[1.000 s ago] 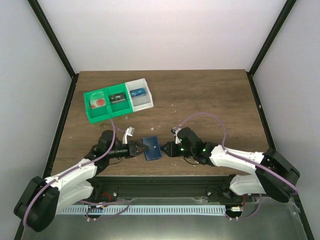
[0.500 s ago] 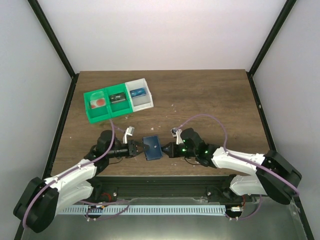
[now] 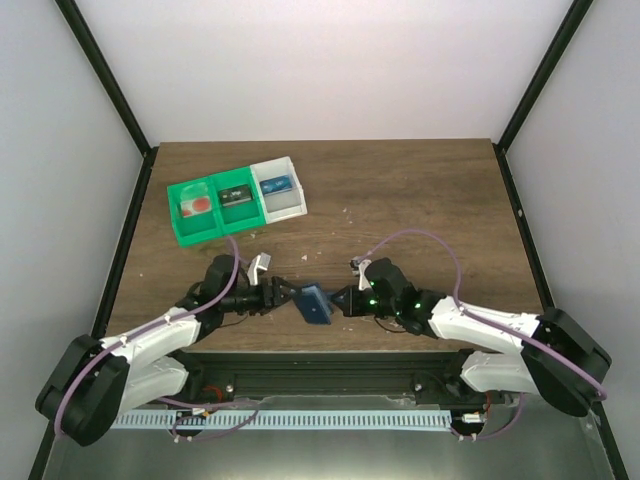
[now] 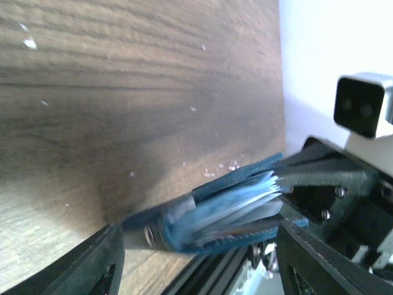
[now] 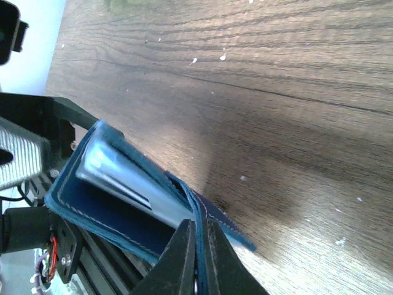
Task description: Take the credit cards out of the card holder
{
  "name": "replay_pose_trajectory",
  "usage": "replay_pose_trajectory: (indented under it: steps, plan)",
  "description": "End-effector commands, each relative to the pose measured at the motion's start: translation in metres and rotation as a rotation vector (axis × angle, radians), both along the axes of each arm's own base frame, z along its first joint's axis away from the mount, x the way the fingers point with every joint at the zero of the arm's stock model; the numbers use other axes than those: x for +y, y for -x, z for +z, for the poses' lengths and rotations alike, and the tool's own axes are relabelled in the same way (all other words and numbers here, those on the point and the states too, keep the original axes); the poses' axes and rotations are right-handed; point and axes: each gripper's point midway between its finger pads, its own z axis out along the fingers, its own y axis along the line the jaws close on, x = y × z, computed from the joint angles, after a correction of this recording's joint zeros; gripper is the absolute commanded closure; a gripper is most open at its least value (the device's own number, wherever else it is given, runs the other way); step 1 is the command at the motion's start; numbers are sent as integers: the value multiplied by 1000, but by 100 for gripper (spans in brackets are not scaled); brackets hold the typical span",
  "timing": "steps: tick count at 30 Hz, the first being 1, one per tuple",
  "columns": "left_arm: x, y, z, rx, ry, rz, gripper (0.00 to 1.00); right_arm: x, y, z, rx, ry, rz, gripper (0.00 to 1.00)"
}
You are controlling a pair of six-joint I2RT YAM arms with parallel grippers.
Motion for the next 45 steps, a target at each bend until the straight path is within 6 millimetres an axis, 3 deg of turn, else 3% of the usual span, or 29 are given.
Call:
replay_pose_trajectory:
  steps: [1, 11, 16, 20, 29, 45]
  plan:
    - [13, -20, -9, -53, -159, 67, 29, -13, -7, -2, -31, 56, -47, 100]
    - [4, -14, 5, -49, -86, 23, 26, 20, 7, 27, 16, -132, 82, 100]
    - [1, -8, 8, -45, -50, -5, 25, 25, 3, 19, 37, -117, 81, 100]
    - [4, -8, -1, -46, -87, -3, 26, 12, -3, 4, 43, -21, 20, 100]
    - [10, -15, -14, -55, -156, 27, 35, -47, -10, -31, 39, 225, -174, 99]
    - [12, -14, -45, -23, -186, 25, 42, -69, -8, -67, 110, 307, -246, 100]
